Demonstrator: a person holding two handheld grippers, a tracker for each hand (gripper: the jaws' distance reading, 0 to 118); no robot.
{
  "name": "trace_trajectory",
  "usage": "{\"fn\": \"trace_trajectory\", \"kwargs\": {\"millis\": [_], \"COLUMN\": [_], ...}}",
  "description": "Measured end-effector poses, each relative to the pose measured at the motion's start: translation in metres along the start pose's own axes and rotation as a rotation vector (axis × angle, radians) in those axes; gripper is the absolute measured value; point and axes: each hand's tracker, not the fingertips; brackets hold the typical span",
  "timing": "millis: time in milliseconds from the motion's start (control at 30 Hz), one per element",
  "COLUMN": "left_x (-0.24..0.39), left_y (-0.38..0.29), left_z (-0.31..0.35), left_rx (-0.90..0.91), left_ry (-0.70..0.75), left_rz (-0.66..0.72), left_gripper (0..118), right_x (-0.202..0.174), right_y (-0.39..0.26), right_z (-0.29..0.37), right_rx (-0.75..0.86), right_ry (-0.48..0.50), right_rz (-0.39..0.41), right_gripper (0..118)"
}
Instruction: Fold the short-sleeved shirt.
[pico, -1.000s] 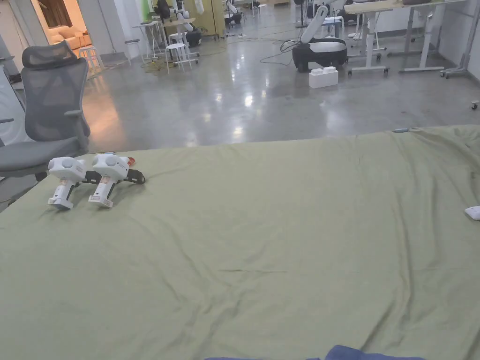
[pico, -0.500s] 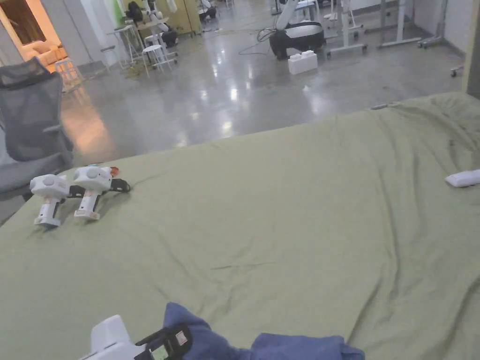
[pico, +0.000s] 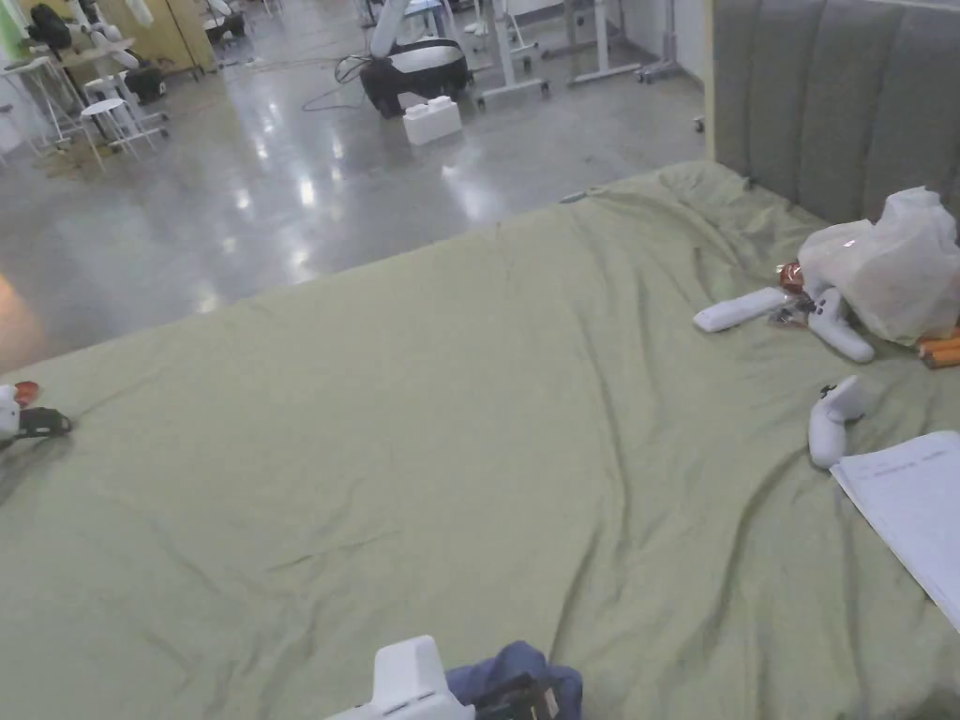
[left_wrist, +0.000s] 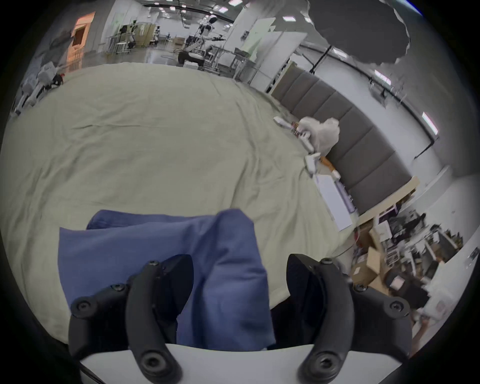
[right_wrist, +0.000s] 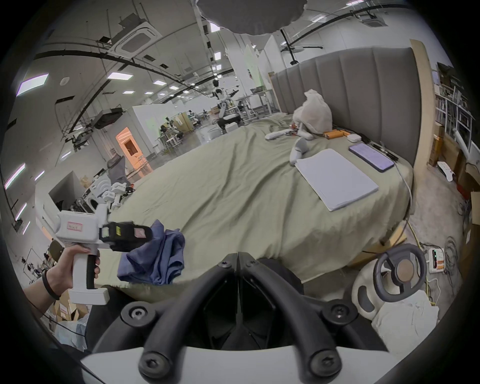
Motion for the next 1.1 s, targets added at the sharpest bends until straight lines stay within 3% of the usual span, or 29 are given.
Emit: {"fn": "trace_trajectory", "kwargs": {"millis": [67, 200, 233, 400, 500, 633, 700, 767, 833, 900, 933, 967, 1033, 1100], "left_x": [-0.008, -0.030, -0.034, -0.024, -0.015, -0.009, -0.009, -0.011, -0.019, -0.029, -0.036, -0.046, -0.066, -0.088], "left_y": [0.006, 0.005, 0.003, -0.019, -0.035, -0.032, -0.027, -0.020, -0.014, -0.011, -0.011, -0.011, -0.016, -0.023], "left_z": [0.022, 0.037, 0.032, -0.015, -0.058, -0.054, -0.035, 0.001, 0.039, 0.071, 0.083, 0.092, 0.107, 0.119], "left_rx": [0.062, 0.103, 0.082, -0.052, -0.171, -0.132, -0.081, 0.024, 0.099, 0.142, 0.147, 0.126, 0.127, 0.141], "left_ry": [0.002, 0.018, 0.001, -0.131, -0.002, -0.008, -0.050, -0.114, -0.130, -0.069, -0.025, 0.005, 0.046, 0.060], "left_rz": [0.013, 0.079, 0.080, 0.060, -0.022, -0.028, -0.021, -0.017, -0.025, -0.036, -0.027, -0.012, 0.027, 0.107], "left_gripper": [72, 12, 2, 1, 1, 0, 1, 1, 15, 63, 83, 100, 103, 103], "right_x": [0.003, 0.004, 0.003, -0.010, -0.019, -0.036, -0.049, -0.070, -0.097, -0.117, -0.126, -0.137, -0.158, -0.166], "right_y": [-0.002, -0.003, -0.003, -0.002, -0.003, -0.004, -0.003, 0.003, 0.011, 0.018, 0.021, 0.021, 0.018, 0.003], "right_z": [-0.001, -0.007, -0.008, -0.009, -0.011, -0.020, -0.035, -0.060, -0.091, -0.126, -0.148, -0.166, -0.200, -0.241], "right_rx": [0.001, 0.000, 0.001, 0.004, -0.026, -0.070, -0.110, -0.151, -0.161, -0.187, -0.209, -0.219, -0.267, -0.416], "right_ry": [-0.002, 0.013, 0.018, 0.038, 0.055, 0.082, 0.149, 0.219, 0.245, 0.320, 0.368, 0.371, 0.305, 0.193], "right_rz": [-0.020, -0.057, -0.061, -0.045, -0.016, 0.029, 0.047, 0.121, 0.216, 0.211, 0.193, 0.229, 0.411, 0.570], "right_gripper": [0, 0, 0, 0, 0, 0, 0, 0, 0, 0, 0, 0, 0, 0]}}
